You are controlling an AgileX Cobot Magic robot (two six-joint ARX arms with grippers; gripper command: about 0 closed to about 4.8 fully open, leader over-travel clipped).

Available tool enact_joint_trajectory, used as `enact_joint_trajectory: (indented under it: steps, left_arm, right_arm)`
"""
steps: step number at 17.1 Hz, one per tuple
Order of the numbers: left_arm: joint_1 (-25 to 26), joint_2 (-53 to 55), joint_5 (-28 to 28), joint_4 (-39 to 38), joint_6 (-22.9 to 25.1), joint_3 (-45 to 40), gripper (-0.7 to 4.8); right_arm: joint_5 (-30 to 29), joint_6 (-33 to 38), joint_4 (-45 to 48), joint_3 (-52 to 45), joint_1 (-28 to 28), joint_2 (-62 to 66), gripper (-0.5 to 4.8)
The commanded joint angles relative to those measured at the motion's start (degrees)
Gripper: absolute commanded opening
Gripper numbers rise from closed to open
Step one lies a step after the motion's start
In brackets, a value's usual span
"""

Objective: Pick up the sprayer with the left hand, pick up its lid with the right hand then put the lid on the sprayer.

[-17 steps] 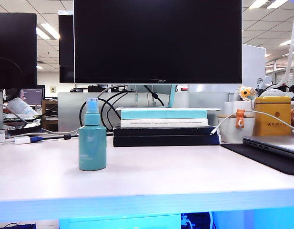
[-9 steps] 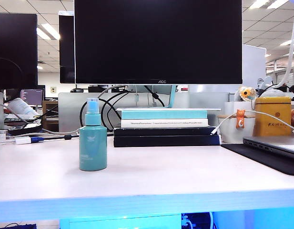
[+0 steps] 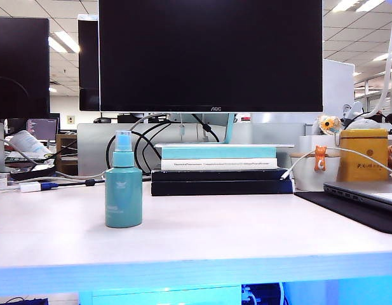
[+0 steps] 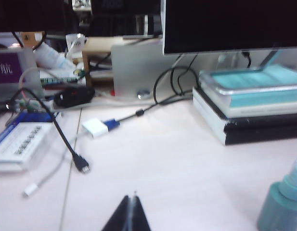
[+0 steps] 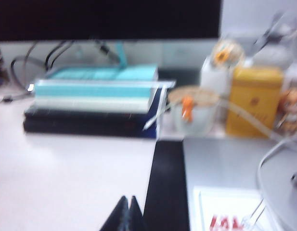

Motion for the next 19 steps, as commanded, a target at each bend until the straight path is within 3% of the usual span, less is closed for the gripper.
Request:
enact_joint_trajectory:
  steps: [1, 4, 5, 6, 15, 16, 17, 19]
  left_arm:
    - [0.0, -0.4, -1.7, 0.9, 0.9, -0.7, -0.06]
    - [0.0, -0.4, -2.7, 5.7, 0.9, -7.5, -0.06]
    - [0.0, -0.4, -8.2, 6.7, 0.9, -9.2, -0.06]
    - [0.0, -0.4, -8.7, 6.7, 0.9, -9.5, -0.06]
    - [0.0, -0.4, -6.8, 7.7, 0.9, -15.1, 0.04]
    - [0.0, -0.4, -6.7, 7.3, 1.0, -15.2, 0.58]
    - [0.0, -0.4, -10.2, 7.7, 0.8, -15.1, 0.78]
    - [0.0, -0.4, -13.8, 7.3, 0.9, -15.1, 0.8]
  right_arm:
    - [-0.7, 0.6, -0.6, -0.4, 0.0, 0.0, -0.01]
    - [-0.5, 0.5, -1.0, -0.4, 0.0, 0.0, -0.01]
    - [1.0, 0.5, -2.8, -0.4, 0.0, 0.0, -0.01]
    - [1.4, 0.5, -3.4, -0.4, 0.0, 0.0, -0.01]
    - [2.1, 2.8, -6.7, -0.4, 0.1, -0.2, -0.01]
    - [2.1, 2.8, -6.7, -0.4, 0.1, -0.2, -0.01]
    - [2.1, 2.8, -6.7, -0.4, 0.1, -0.2, -0.01]
    - [2.1, 2.8, -6.7, -0.4, 0.1, -0.2, -0.01]
